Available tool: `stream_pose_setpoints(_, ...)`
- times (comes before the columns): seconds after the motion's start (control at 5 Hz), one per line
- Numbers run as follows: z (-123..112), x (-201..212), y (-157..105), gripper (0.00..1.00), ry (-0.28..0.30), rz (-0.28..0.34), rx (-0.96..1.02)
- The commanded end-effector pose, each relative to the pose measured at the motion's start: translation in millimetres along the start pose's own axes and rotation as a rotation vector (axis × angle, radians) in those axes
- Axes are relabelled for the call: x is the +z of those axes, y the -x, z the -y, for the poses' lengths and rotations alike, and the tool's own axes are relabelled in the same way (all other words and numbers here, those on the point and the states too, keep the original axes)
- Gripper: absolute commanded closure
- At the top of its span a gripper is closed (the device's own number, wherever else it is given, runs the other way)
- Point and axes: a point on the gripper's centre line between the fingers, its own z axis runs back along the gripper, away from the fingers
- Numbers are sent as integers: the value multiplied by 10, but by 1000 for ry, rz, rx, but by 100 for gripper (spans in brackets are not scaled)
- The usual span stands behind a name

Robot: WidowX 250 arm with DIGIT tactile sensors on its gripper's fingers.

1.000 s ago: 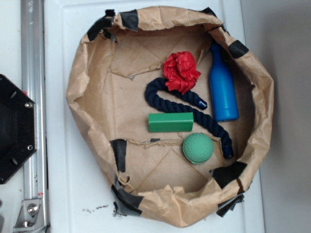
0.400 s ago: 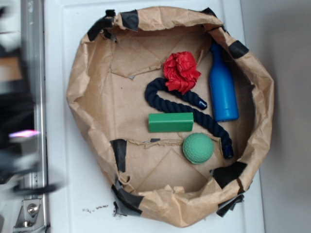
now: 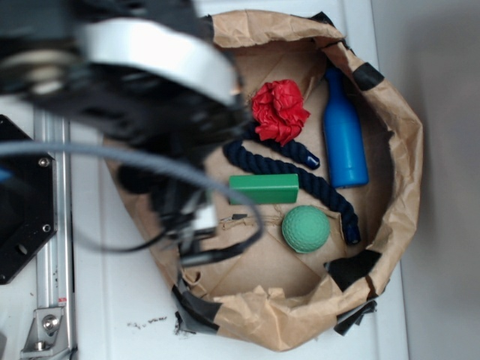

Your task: Grab the green block.

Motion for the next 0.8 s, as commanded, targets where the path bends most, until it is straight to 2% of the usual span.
stream_pose_setpoints(0.0, -57, -706, -198, 0, 54, -4, -7)
stream_pose_setpoints(0.2, -109, -1111, -176, 0, 64, -71, -31)
stream_pose_setpoints(0.4, -88, -1387, -300, 0, -40, -48, -142)
stream_pose_setpoints(0.6, 15, -1345, -399, 100, -2, -25, -142)
